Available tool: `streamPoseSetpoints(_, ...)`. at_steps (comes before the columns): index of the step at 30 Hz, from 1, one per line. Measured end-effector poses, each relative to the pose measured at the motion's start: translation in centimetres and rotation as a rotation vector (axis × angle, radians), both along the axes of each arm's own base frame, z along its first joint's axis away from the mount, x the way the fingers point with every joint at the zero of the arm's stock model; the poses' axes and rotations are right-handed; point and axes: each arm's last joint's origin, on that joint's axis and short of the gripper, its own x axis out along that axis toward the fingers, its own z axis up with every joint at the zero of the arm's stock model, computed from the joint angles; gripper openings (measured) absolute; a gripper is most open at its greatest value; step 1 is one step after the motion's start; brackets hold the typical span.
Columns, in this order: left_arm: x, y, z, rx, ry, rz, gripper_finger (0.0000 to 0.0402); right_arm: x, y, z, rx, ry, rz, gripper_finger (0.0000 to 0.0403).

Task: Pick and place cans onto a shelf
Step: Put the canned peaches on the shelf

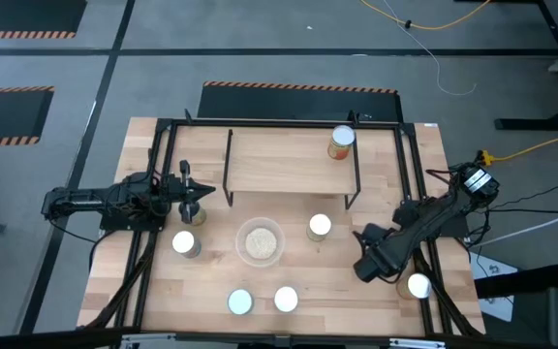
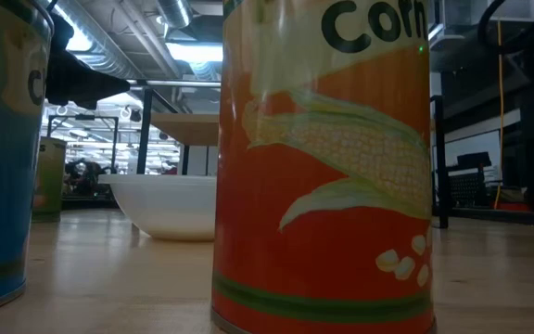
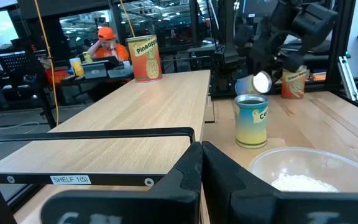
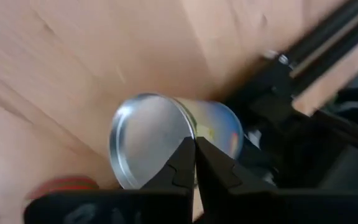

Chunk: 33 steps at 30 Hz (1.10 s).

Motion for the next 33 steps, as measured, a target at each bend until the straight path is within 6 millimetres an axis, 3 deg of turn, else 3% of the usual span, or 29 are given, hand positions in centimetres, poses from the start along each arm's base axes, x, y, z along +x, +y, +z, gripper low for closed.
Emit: streamPoseSetpoints(33, 0.0, 0.0, 0.0, 0.0, 0.0, 0.0, 0.0, -0.25, 0.57, 0.28, 0.082, 0.05, -0.119, 0.0015)
